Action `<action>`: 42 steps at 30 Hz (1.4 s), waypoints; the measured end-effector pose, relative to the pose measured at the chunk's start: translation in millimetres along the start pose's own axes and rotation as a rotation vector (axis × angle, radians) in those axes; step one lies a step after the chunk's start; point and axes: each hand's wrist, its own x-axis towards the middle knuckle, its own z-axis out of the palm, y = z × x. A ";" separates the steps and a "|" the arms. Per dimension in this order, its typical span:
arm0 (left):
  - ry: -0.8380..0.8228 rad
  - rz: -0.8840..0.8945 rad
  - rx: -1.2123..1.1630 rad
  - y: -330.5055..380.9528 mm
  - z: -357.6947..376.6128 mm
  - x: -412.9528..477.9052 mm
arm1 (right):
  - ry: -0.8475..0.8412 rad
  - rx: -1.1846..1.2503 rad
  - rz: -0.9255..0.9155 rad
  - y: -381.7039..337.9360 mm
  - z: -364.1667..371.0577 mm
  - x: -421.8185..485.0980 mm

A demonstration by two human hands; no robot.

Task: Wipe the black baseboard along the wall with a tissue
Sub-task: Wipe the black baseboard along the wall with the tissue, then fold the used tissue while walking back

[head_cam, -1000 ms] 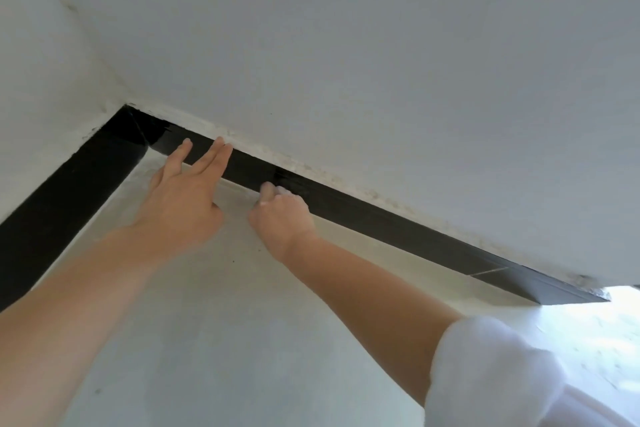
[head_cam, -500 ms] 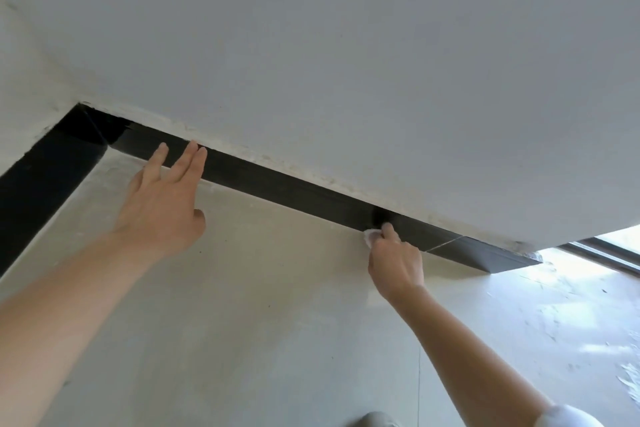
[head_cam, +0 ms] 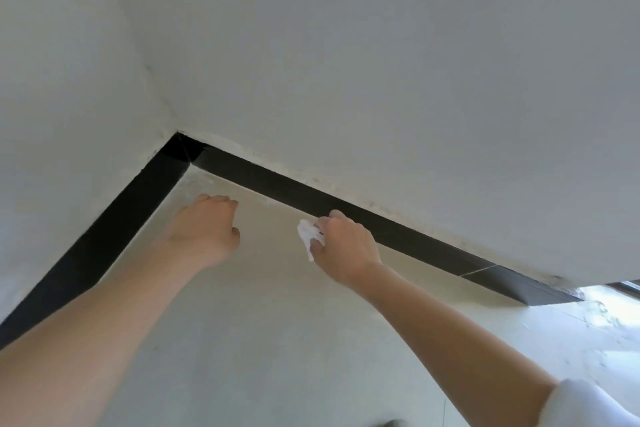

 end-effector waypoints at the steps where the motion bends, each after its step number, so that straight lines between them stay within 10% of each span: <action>1: -0.010 -0.028 -0.052 -0.8 -10.9 -13.7 | -0.009 0.068 0.012 -12.8 -12.5 -4.7; 22: 0.204 -0.440 -0.539 34.3 -431.6 -523.1 | -0.345 0.539 -0.201 -257.4 -509.8 -312.9; 42: 0.852 -1.535 -0.803 71.7 -312.3 -1112.8 | -0.993 0.217 -1.238 -521.6 -477.3 -830.2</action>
